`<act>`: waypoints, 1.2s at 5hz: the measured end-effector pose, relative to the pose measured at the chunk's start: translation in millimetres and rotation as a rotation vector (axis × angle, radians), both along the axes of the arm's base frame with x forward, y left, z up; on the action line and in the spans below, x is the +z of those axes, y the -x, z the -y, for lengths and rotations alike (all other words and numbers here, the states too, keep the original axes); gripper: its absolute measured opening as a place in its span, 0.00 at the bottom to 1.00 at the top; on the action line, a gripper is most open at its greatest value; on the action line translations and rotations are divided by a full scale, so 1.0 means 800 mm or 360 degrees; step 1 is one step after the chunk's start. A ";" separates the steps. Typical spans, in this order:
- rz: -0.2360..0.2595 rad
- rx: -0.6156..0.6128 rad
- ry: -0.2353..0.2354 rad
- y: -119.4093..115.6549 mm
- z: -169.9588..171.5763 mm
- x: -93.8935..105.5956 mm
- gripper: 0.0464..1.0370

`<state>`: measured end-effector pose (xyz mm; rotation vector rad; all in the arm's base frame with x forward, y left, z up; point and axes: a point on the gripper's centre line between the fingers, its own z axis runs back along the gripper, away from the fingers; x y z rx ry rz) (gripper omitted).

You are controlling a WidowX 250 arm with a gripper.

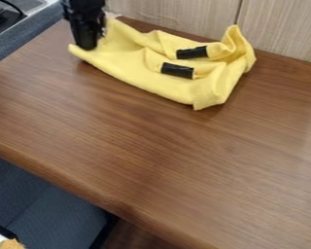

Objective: Fold the cloth from left to right

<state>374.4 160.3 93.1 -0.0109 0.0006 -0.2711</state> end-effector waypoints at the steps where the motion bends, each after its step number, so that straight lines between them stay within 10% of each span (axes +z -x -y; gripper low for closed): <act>1: 0.0085 -0.0008 0.0005 0.000 0.004 0.031 0.03; 3: 0.0188 -0.0281 0.0127 -0.017 0.097 0.069 0.03; 6: 0.0120 -0.0631 0.0141 -0.015 0.249 0.035 0.03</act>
